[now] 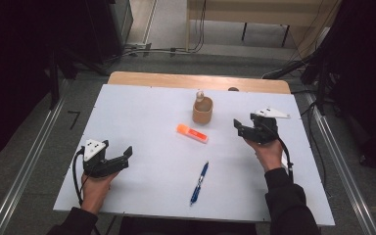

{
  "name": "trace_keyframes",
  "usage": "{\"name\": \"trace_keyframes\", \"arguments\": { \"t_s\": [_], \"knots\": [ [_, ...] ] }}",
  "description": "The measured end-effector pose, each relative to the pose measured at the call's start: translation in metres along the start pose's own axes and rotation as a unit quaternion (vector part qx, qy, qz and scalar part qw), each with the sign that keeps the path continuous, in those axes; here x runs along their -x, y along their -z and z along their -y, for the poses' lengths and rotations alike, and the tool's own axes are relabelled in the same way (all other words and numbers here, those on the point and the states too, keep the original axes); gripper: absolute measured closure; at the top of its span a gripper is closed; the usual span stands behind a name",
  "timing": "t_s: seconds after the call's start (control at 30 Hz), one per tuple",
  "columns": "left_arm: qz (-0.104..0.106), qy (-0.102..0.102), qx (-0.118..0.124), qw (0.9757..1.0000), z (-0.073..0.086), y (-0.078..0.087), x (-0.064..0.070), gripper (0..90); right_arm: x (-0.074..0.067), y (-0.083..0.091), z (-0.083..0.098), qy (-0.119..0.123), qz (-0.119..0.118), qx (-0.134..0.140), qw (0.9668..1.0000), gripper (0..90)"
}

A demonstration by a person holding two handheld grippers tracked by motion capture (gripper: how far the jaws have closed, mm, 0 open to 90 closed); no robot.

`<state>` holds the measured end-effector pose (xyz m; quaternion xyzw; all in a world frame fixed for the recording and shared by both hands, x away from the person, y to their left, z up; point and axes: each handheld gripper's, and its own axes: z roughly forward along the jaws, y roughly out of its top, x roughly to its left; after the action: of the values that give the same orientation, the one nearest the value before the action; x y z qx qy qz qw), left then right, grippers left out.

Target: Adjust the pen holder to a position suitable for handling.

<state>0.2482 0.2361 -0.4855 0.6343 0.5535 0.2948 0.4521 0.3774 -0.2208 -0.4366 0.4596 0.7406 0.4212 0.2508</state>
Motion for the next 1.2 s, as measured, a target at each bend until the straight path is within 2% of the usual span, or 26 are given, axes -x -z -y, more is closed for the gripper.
{"name": "trace_keyframes", "arguments": {
  "t_s": [0.13,0.27,0.3,0.33,0.6,0.63,0.8,0.97,1.1,1.2],
  "knots": [
    [0.0,-0.002,-0.002,1.0,0.0,0.0,0.0,10.4,-0.007,-0.017,-0.018,0.007,-0.012,-0.002,0.9999,31.9],
    [0.0,-0.004,-0.003,1.0,0.0,0.0,0.0,10.4,-0.012,-0.035,-0.03,0.002,-0.019,-0.007,0.9998,34.5],
    [0.0,-0.004,-0.003,1.0,0.0,0.0,0.0,10.4,-0.012,-0.035,-0.03,0.002,-0.019,-0.007,0.9998,34.5],
    [0.0,-0.005,-0.003,1.0,0.0,0.0,-0.001,10.4,-0.014,-0.044,-0.034,-0.001,-0.02,-0.012,0.9997,35.6],
    [-0.007,0.001,-0.005,1.0,0.002,0.001,-0.006,10.4,-0.026,-0.075,-0.045,0.003,-0.025,-0.025,0.9994,37.9],
    [-0.007,0.001,-0.005,1.0,0.002,0.001,-0.006,10.4,-0.026,-0.075,-0.045,0.003,-0.025,-0.025,0.9994,37.9],
    [-0.007,0.001,-0.007,1.0,0.002,0.0,-0.006,10.4,-0.03,-0.093,-0.052,0.003,-0.026,-0.032,0.9991,42.4],
    [-0.004,0.002,-0.007,1.0,0.002,-0.001,-0.006,10.4,-0.034,-0.106,-0.058,0.014,-0.028,-0.041,0.9986,49.0],
    [-0.005,-0.001,-0.007,1.0,0.002,-0.001,-0.006,10.4,-0.037,-0.112,-0.062,0.019,-0.031,-0.051,0.998,54.2],
    [-0.004,-0.001,-0.007,1.0,0.002,-0.001,-0.006,10.4,-0.037,-0.122,-0.065,0.026,-0.034,-0.082,0.9957,59.6]
  ]
}}
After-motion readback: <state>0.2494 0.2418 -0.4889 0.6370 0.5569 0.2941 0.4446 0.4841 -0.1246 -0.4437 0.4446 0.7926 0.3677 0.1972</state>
